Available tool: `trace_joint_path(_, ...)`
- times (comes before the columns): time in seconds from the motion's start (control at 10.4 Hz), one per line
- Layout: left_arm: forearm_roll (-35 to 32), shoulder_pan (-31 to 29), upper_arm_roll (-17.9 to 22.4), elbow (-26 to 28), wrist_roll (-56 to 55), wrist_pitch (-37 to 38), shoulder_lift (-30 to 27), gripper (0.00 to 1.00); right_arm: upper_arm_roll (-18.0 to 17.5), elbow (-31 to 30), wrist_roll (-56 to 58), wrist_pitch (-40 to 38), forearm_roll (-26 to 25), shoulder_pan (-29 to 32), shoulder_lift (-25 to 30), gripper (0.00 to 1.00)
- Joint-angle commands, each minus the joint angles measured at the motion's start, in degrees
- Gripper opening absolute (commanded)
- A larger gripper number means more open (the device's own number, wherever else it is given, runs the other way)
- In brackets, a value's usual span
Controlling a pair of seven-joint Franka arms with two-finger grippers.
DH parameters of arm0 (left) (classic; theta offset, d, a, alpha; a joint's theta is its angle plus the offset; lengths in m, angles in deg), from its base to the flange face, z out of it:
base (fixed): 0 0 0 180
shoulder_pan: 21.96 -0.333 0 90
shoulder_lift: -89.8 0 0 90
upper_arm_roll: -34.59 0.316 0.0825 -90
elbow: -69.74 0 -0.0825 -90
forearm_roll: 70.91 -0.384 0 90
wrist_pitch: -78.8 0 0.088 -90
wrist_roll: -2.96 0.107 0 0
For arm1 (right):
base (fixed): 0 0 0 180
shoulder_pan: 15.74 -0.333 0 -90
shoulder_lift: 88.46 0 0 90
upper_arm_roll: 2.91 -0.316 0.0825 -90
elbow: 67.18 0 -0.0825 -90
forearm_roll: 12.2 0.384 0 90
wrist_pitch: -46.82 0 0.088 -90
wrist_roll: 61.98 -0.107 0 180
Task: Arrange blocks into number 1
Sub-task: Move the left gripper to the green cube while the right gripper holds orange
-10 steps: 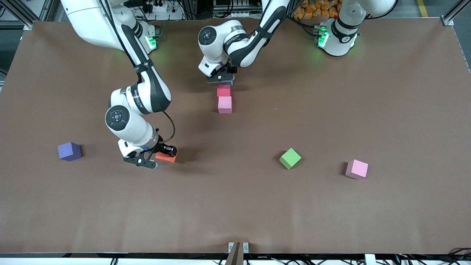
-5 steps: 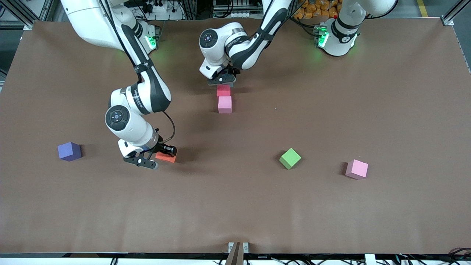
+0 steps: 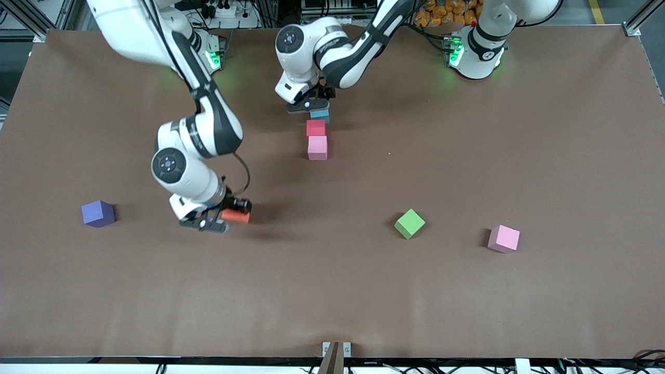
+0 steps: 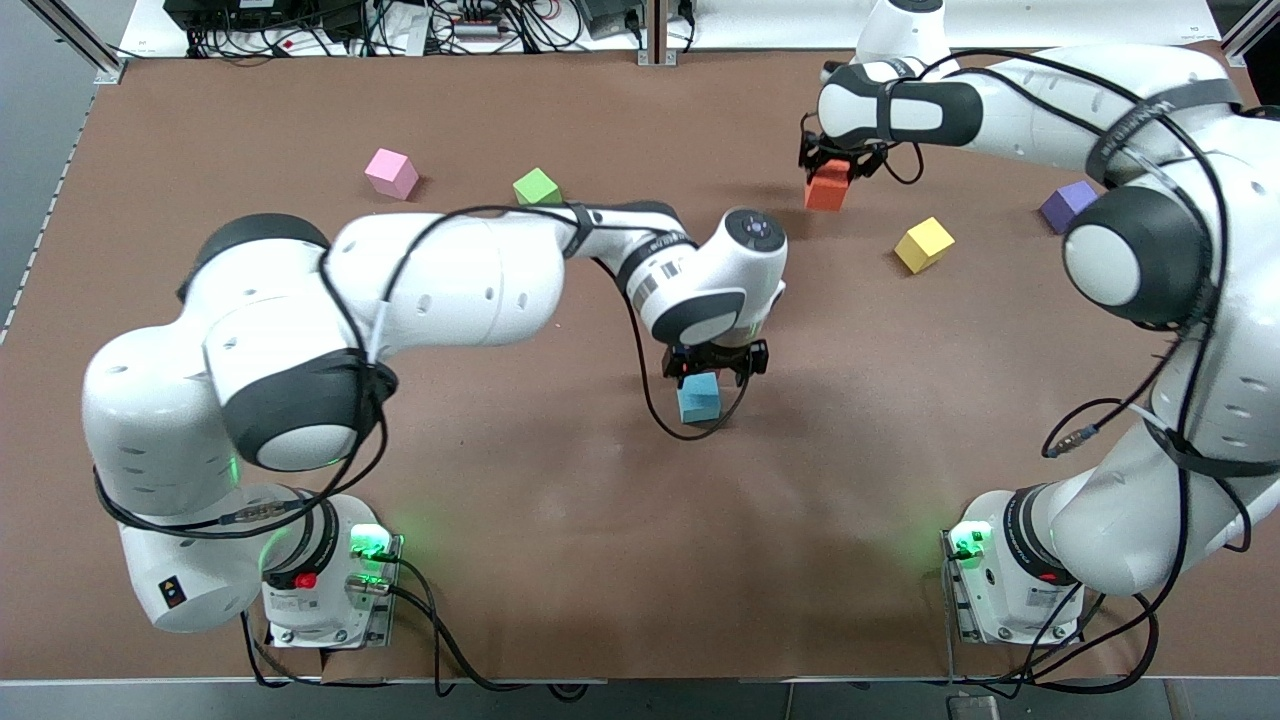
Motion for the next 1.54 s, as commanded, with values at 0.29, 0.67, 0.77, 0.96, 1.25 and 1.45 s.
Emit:
trace_joint_path(0.29, -1.42, -2.84, 11.55, -0.45, 1.66, 2.22, -2.48, 1.0, -0.51, -9.08, 0.79, 0.11, 0.03, -2.86, 8.78, 0.62)
trace_joint_path(0.67, -2.39, -14.69, 11.74, -6.15, 2.55, 2.22, 0.67, 1.0, -0.51, -7.24, 5.86, -0.68, -2.07, -3.12, 7.9, 0.63)
trace_joint_path(0.77, -2.3, -17.59, 11.74, -7.64, 1.94, 2.22, 1.47, 1.0, -0.51, -7.06, 7.02, -1.81, -2.51, -3.12, 7.9, 0.64)
trace_joint_path(0.96, -2.21, -22.08, 11.74, -9.5, 0.89, 2.22, 2.35, 1.0, -0.51, -6.45, 6.77, -2.0, -2.78, -3.39, 7.64, 0.64)
trace_joint_path(1.25, -2.3, -26.66, 11.83, -9.68, -0.78, 1.35, 4.28, 1.0, -0.42, -2.77, 5.37, -2.0, -2.35, -5.49, 4.83, 0.64)
trace_joint_path(1.45, -2.3, -28.6, 11.83, -9.68, -3.06, 0.29, 6.12, 1.0, -0.33, 0.75, 0.82, -1.74, -2.25, -7.94, 2.03, 0.64)
